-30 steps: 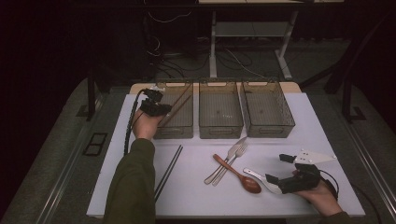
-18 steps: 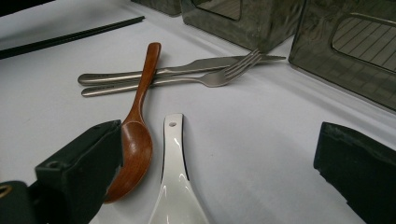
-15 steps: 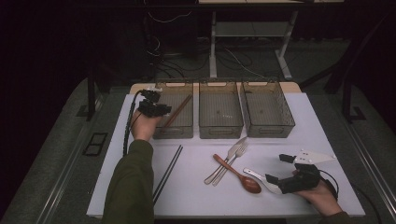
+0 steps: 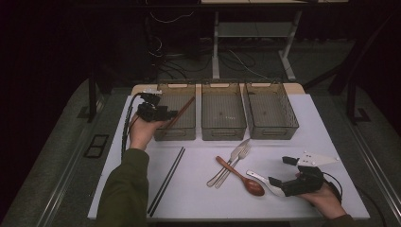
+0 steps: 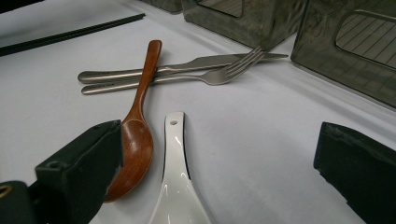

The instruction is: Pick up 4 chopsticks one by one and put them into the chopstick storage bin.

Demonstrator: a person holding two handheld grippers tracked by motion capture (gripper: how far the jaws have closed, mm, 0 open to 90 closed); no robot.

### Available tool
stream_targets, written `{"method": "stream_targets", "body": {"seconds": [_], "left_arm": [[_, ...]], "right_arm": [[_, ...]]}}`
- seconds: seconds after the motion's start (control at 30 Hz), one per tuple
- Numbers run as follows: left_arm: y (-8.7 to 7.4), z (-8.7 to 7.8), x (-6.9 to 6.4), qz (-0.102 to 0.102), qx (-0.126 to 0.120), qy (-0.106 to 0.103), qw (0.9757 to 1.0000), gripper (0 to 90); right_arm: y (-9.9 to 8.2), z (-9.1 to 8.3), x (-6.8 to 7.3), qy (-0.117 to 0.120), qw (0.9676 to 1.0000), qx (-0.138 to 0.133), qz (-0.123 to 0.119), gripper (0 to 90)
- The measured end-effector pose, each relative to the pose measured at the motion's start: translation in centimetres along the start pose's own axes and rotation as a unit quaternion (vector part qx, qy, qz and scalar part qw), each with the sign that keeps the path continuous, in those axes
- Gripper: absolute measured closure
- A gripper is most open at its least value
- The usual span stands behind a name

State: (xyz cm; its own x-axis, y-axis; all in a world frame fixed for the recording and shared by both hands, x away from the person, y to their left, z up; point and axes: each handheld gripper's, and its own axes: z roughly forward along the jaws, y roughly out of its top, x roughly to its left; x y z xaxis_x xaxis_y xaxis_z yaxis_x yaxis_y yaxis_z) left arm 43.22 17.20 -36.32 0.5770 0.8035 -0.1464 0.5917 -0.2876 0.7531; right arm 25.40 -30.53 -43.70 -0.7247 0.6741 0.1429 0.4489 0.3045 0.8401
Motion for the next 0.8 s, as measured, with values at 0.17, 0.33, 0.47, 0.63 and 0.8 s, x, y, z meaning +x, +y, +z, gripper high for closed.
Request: {"method": "stream_targets", "body": {"seconds": [0.17, 0.33, 0.47, 0.63, 0.8], "left_arm": [[-0.7, -0.9, -1.2, 0.017, -0.003, -0.018, 0.9997, 37.2], [-1.5, -1.9, -2.5, 0.023, -0.009, -0.029, 0.9993, 33.9], [-2.3, -2.6, -3.8, 0.034, -0.012, -0.032, 0.9988, 29.6], [-3.7, -3.6, -5.3, 0.039, -0.018, -0.037, 0.9984, 28.7], [-5.6, -4.3, -6.2, 0.04, -0.019, -0.031, 0.9985, 29.0]], "right_arm": [[0.0, 0.0, 0.0, 0.0, 1.0, 0.001, 0.0, 1.3], [0.0, 0.0, 0.0, 0.0, 1.0, 0.001, 0.0, 1.3], [0.0, 0.0, 0.0, -0.001, 1.0, 0.0, 0.0, 1.4], [0.0, 0.0, 0.0, -0.001, 1.0, 0.0, 0.0, 1.4], [0.0, 0.0, 0.1, -0.002, 1.0, 0.0, -0.001, 1.4]]}}
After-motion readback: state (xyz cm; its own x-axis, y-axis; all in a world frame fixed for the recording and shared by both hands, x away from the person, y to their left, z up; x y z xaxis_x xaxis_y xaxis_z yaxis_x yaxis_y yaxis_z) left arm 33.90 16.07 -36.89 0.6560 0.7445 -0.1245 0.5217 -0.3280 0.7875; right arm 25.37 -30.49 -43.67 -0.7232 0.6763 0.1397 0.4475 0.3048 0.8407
